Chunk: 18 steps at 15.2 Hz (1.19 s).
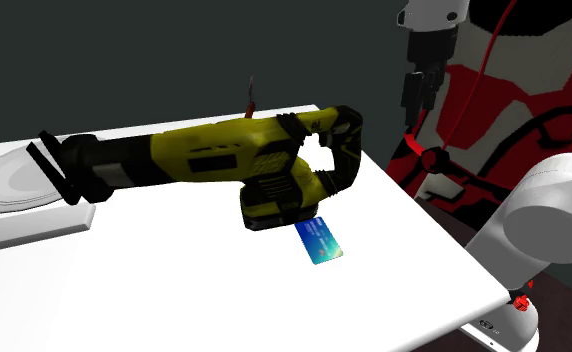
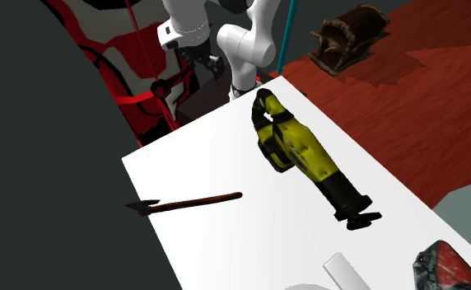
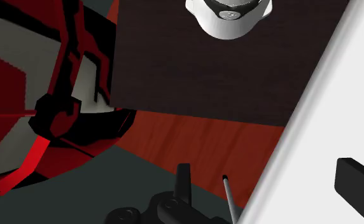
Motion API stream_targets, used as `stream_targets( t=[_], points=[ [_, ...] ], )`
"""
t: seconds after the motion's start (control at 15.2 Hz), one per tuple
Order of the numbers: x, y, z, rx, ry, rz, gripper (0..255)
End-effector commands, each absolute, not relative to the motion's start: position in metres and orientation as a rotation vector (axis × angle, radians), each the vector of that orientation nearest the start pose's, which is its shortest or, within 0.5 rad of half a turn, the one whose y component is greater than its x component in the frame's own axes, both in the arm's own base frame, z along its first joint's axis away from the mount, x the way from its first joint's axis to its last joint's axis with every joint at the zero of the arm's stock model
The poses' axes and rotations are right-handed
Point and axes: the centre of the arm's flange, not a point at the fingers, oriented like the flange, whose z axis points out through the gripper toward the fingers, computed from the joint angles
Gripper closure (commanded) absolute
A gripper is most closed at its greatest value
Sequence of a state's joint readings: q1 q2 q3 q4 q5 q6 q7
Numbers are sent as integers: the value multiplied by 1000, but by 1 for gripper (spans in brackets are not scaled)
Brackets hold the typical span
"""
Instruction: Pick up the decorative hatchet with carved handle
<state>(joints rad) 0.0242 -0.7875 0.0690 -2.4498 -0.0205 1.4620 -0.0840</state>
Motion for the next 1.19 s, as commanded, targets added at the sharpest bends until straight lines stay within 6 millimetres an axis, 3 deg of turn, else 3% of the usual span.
stream_targets(
  t=[0.0,0.53,1.12],
  points=[
    [288,29,539,-3184,-242,323,0],
    [337,111,519,-3210,113,193,0],
    [414,187,501,-3184,513,43,0]
  ],
)
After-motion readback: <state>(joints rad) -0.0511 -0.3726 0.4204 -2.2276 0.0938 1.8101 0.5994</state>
